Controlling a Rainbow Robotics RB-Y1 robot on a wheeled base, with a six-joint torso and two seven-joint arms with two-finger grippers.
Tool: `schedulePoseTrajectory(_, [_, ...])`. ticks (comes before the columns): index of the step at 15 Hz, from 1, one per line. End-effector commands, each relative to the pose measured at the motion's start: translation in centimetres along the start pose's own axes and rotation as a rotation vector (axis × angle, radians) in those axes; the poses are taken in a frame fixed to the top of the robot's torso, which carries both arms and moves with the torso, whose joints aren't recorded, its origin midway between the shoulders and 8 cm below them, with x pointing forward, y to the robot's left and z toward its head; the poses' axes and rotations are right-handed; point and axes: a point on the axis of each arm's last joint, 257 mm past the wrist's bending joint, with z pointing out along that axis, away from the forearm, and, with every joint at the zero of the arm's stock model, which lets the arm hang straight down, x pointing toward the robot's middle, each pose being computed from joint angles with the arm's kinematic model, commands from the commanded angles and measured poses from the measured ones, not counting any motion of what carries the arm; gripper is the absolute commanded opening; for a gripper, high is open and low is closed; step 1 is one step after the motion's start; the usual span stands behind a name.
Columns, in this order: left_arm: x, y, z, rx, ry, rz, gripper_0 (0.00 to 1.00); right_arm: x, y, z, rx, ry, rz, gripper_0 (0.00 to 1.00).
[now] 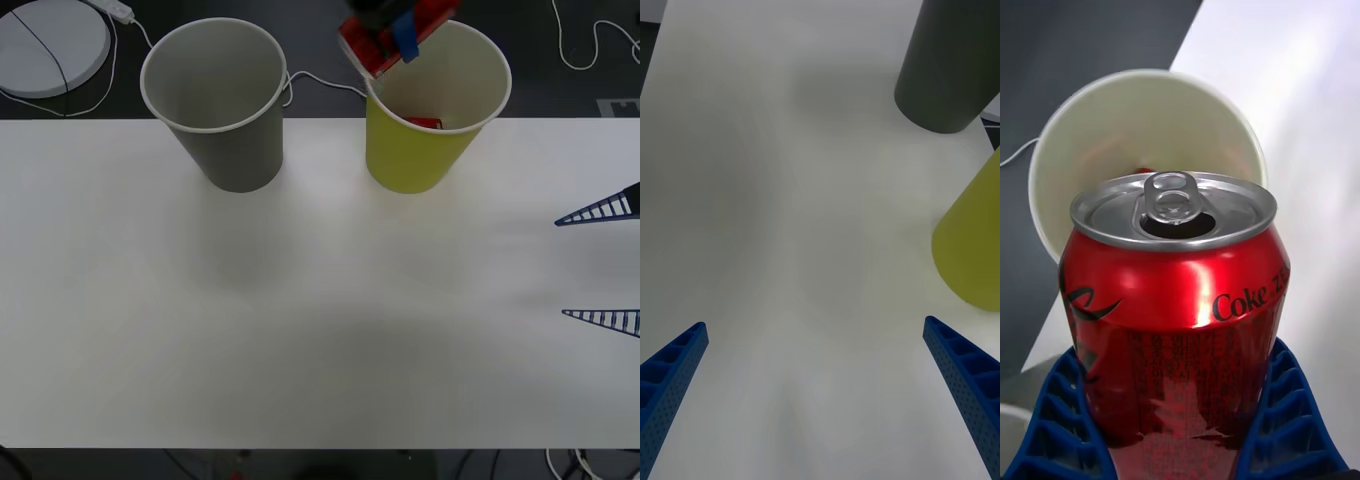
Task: Put the can into the green bin and the plastic bottle into the gray bin
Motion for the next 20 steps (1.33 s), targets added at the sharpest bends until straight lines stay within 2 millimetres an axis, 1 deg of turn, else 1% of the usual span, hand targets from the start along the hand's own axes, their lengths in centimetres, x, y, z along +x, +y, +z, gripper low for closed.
schedulePoseTrajectory(1, [-3.7,0.3,1.8,-0.040,-0.036,-0.033,0.00,0.0,0.0,0.0,0.000,0.000,0.000,1.00])
schedulePoseTrajectory(4, [-6.1,0.9,3.9,-0.079,-0.081,-0.073,0.00,0.0,0.0,0.0,0.000,0.000,0.000,1.00])
schedulePoseTrajectory(6, [-7.2,1.2,5.0,-0.094,-0.117,-0.091,0.00,0.0,0.0,0.0,0.000,0.000,0.000,1.00])
schedulePoseTrajectory(8, [-7.4,1.2,6.1,-0.107,-0.122,-0.105,0.00,0.0,0.0,0.0,0.000,0.000,0.000,1.00])
schedulePoseTrajectory(11, [-7.5,0.9,6.4,-0.105,-0.121,-0.098,0.00,0.0,0.0,0.0,0.000,0.000,0.000,1.00])
schedulePoseTrajectory(12, [-7.5,0.9,6.3,-0.107,-0.121,-0.093,0.08,0.0,0.0,0.0,0.000,0.000,0.000,1.00])
schedulePoseTrajectory(13, [-7.5,1.0,6.4,-0.108,-0.121,-0.088,0.39,0.0,0.0,0.0,0.000,0.000,0.000,1.00])
schedulePoseTrajectory(14, [-7.4,1.1,6.4,-0.110,-0.119,-0.081,0.84,0.0,0.0,0.0,0.000,0.000,0.000,1.00])
schedulePoseTrajectory(15, [-7.4,1.2,6.4,-0.112,-0.119,-0.077,1.00,0.0,0.0,0.0,0.000,0.000,0.000,1.00])
schedulePoseTrajectory(20, [-7.3,1.1,6.4,-0.103,-0.119,-0.080,1.00,0.0,0.0,0.0,0.000,0.000,0.000,1.00])
